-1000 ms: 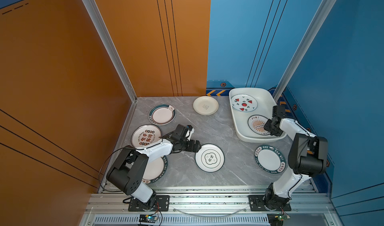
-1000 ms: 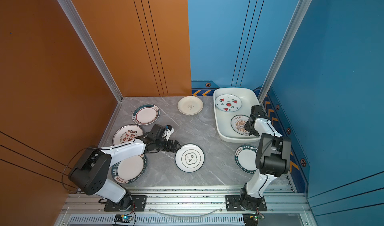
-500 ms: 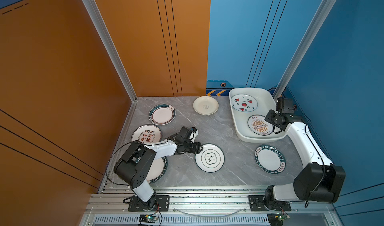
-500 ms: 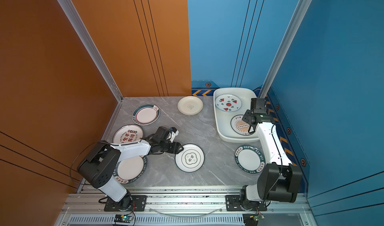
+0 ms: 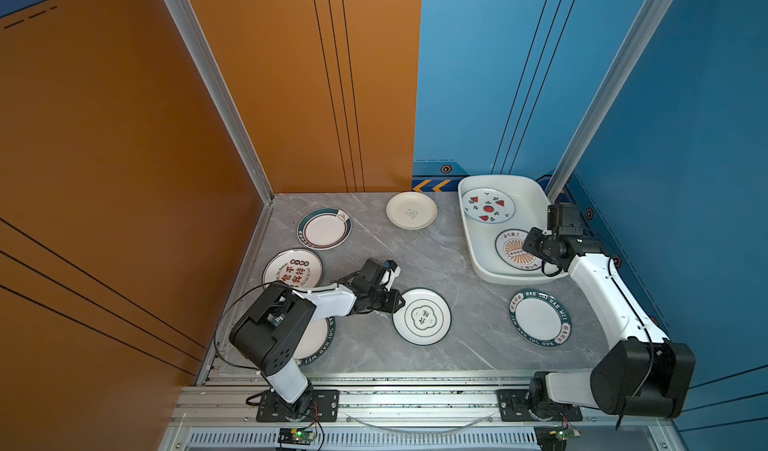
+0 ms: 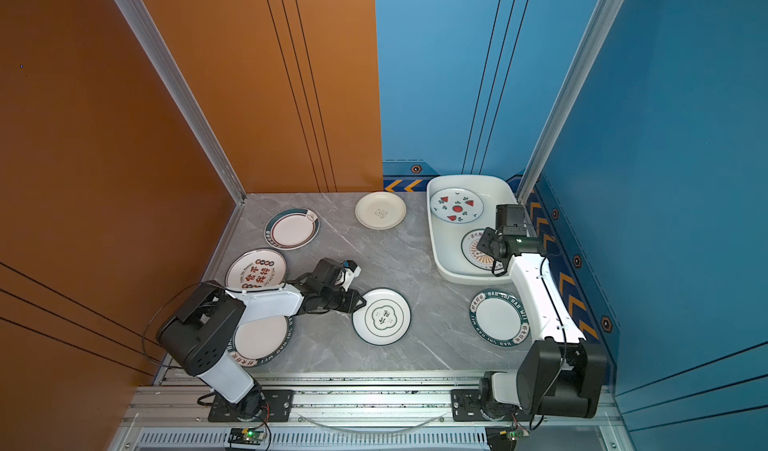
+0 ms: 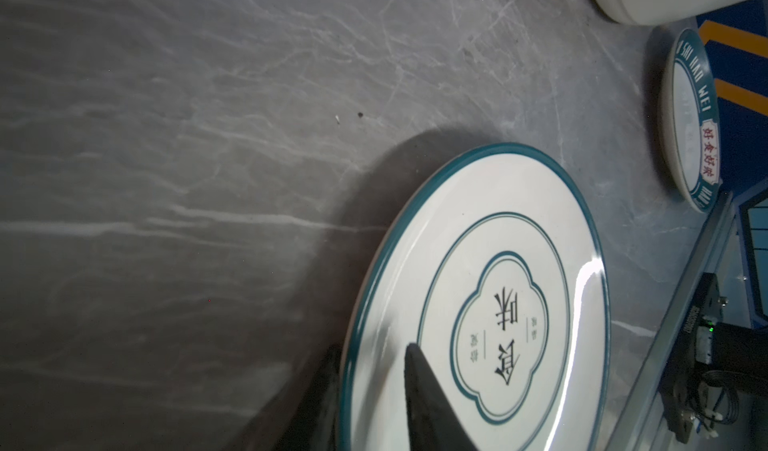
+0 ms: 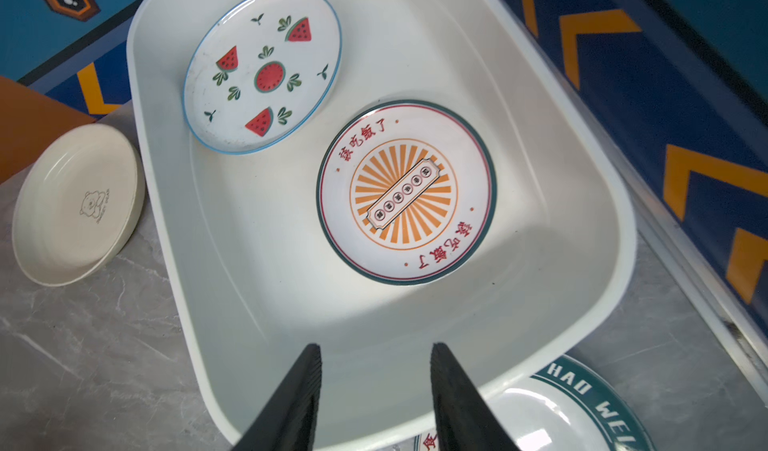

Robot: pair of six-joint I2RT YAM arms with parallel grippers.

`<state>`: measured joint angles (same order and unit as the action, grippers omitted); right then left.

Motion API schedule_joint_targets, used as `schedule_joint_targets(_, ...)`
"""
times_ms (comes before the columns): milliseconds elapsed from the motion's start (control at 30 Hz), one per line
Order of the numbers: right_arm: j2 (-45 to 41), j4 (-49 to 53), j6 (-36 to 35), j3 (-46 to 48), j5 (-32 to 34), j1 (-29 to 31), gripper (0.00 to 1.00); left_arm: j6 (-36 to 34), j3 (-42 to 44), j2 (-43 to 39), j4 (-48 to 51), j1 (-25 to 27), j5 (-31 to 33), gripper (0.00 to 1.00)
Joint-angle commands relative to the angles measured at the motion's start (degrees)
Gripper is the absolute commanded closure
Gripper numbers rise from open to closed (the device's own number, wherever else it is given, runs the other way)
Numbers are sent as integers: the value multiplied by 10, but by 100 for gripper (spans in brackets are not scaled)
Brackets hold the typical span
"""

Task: Place the plates into the plastic bin on the countertop
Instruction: 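Grasp the green-rimmed cloud-print plate edge with left gripper and tilt it up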

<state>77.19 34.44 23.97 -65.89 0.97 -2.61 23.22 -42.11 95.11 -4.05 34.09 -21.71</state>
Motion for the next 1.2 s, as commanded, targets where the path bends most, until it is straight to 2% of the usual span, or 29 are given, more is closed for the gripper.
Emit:
schedule_joint_targets(0, -15, -36, 2, 20, -95, 14, 54, 3, 14, 20, 33, 8, -15, 76)
schedule_joint_targets(100, -13, -38, -2, 23, -157, 28, 54, 5, 14, 22, 28, 8, -18, 82)
schedule_joint_targets(300, -30, -36, -2, 30, -190, 67, 54, 5, 5, 24, 31, 6, -22, 90)
schedule_joint_targets(467, -35, -43, 7, 30, -252, 72, 53, 2, -6, 19, 39, -1, -33, 100)
schedule_joint_targets(633, -31, -62, 10, 40, -317, 91, 52, 2, -13, 1, 44, -23, -55, 100)
schedule_joint_targets(933, -54, -80, -3, 79, -331, 149, 50, 4, -50, -64, 87, -82, -90, 100)
schedule_joint_targets(1167, -37, -123, -4, 108, -347, 190, 47, 13, -80, -98, 99, -125, -126, 100)
